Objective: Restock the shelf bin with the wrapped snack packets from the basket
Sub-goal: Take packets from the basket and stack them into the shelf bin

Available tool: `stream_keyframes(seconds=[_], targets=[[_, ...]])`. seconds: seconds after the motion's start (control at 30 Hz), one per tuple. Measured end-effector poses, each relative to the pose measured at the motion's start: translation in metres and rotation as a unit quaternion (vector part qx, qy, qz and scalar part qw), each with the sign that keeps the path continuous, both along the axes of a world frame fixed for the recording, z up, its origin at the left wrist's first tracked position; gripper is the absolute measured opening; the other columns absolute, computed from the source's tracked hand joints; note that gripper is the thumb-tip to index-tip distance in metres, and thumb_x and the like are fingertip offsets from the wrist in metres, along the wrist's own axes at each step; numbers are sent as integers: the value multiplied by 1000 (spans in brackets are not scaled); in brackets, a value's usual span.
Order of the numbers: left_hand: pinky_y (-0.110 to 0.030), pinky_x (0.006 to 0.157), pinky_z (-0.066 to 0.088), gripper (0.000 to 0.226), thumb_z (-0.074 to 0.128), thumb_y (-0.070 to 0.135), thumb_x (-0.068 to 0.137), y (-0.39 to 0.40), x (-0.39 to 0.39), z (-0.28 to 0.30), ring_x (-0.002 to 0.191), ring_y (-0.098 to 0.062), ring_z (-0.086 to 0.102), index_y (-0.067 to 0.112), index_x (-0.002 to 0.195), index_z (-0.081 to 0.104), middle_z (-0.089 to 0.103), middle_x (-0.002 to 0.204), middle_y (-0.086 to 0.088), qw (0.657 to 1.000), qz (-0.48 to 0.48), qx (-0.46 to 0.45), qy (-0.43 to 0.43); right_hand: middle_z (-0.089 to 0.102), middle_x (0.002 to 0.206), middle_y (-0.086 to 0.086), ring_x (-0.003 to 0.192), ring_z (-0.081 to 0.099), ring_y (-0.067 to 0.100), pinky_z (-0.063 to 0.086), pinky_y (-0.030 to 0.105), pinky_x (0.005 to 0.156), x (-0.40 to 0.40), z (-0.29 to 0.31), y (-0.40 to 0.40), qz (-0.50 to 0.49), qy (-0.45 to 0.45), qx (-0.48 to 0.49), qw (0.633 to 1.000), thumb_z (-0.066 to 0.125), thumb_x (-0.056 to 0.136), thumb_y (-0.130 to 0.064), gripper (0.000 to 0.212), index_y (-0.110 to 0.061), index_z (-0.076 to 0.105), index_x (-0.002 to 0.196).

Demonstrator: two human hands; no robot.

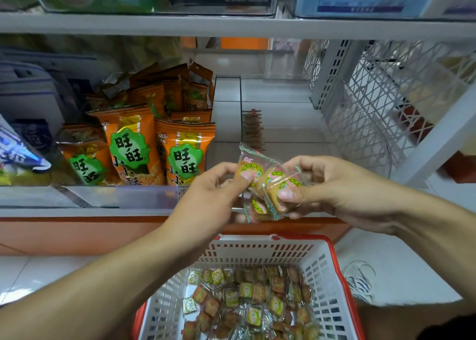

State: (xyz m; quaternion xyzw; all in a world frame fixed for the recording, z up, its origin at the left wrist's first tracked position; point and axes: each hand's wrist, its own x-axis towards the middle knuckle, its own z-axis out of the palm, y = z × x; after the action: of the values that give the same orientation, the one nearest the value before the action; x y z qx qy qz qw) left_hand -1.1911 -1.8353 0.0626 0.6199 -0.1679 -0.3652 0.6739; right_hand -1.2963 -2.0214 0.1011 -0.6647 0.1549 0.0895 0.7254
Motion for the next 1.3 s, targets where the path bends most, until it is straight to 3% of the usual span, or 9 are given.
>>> stream_keyframes(seconds=[0.13,0.3,0.47,0.67,0.87,0.97,1.1,1.23,1.3], targets=[[-22,56,55,16,61,25,100,1,2,0,82,-17,72,12,103,71,74,104,-19,1000,6,-9,5,72,103,13,83,71,23,61,29,69,0,4,-1,-4,-4,51,999,73,74,-1,55,-10,61,126],[-22,59,57,15,62,23,99,2,0,0,72,-12,72,11,102,70,77,95,-11,1000,1,-10,4,71,98,15,86,68,25,60,39,87,5,5,-7,-44,-4,58,997,73,71,-4,48,-3,59,116],[-28,66,61,10,64,20,98,1,2,2,84,-21,73,13,97,71,76,90,-7,1000,23,-19,4,72,101,14,94,62,30,56,23,66,13,6,-7,-80,2,32,996,73,71,-16,47,-10,67,117],[-28,69,61,11,64,18,98,2,4,5,94,-27,75,10,99,71,77,90,-6,999,41,-20,13,72,85,11,76,65,19,46,26,58,16,-3,-6,-96,-12,8,995,65,81,-33,33,-8,79,98],[-27,68,60,13,63,16,99,3,4,7,94,-30,76,8,101,72,78,92,-8,998,48,-23,15,70,75,1,66,63,7,54,21,67,18,-7,-6,-58,-35,87,994,62,87,-19,21,-11,80,82],[-28,68,62,15,63,17,99,2,5,8,90,-27,76,6,104,73,78,95,-11,998,55,-18,10,75,97,16,82,74,17,60,26,78,18,-2,-9,-51,-25,153,987,63,85,-10,25,3,76,100],[-23,68,59,15,64,19,99,3,6,8,87,-18,76,9,101,75,79,96,-9,999,46,-5,1,73,71,2,70,71,8,56,38,97,16,0,-5,-35,-39,141,989,58,88,-11,31,5,64,113],[-20,67,56,19,62,18,100,1,2,5,92,-20,75,8,106,77,79,104,-12,1000,25,-9,3,74,115,11,108,68,26,48,35,97,20,-14,13,-88,-69,56,992,63,88,-26,39,-7,70,121],[-20,67,57,20,60,15,101,-1,0,5,92,-19,75,9,106,78,79,104,-11,1000,23,-13,13,75,116,10,116,67,30,48,36,99,22,-24,23,-137,-79,33,987,60,93,-27,33,-11,70,120]])
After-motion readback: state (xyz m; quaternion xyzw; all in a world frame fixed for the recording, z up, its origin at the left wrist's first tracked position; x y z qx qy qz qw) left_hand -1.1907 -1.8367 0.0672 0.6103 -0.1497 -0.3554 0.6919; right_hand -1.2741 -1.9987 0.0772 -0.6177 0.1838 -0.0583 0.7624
